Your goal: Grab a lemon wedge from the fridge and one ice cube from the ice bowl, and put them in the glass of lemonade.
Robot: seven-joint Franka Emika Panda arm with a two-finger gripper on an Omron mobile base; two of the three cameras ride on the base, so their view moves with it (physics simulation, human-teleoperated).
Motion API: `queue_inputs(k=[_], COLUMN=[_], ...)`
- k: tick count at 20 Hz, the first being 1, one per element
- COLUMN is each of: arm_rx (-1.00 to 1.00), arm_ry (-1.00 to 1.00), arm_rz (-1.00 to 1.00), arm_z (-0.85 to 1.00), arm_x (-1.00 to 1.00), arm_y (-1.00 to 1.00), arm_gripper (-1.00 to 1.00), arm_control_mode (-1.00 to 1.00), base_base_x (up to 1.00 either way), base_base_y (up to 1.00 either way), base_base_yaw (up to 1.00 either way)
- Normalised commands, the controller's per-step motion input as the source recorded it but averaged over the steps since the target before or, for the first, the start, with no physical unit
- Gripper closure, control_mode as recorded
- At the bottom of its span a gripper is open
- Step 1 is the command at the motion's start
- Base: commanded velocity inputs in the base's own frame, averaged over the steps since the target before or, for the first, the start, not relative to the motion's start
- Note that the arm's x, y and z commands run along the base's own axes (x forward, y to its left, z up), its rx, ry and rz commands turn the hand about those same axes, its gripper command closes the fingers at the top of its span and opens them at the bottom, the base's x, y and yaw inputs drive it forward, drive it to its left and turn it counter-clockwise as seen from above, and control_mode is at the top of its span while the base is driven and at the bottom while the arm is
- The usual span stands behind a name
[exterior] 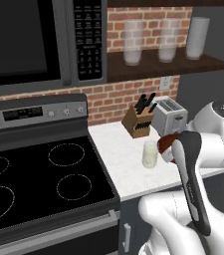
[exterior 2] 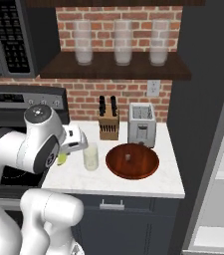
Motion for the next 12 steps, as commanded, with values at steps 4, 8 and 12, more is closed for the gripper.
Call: queue_inputs(k=[4, 8, 12], arm_rx=[0.00, 0.00, -0.15], arm_ry=[0.00, 0.01, -0.01], arm_rz=[0.00, 0.00, 0.14], arm_z=[0.00, 0.00, -0.11], arm_x=[0.23, 0.14, 0.05], arm_y=[0.00, 0.00, 0.00], arm_gripper=[1.00, 1.00, 1.00], arm_control_mode=[-1.00, -1.00, -1.00], base_base_x=[0.00, 0.00, 0.00], base_base_y=[0.00, 0.00, 0.00], base_base_yaw=[0.00, 0.00, 0.00])
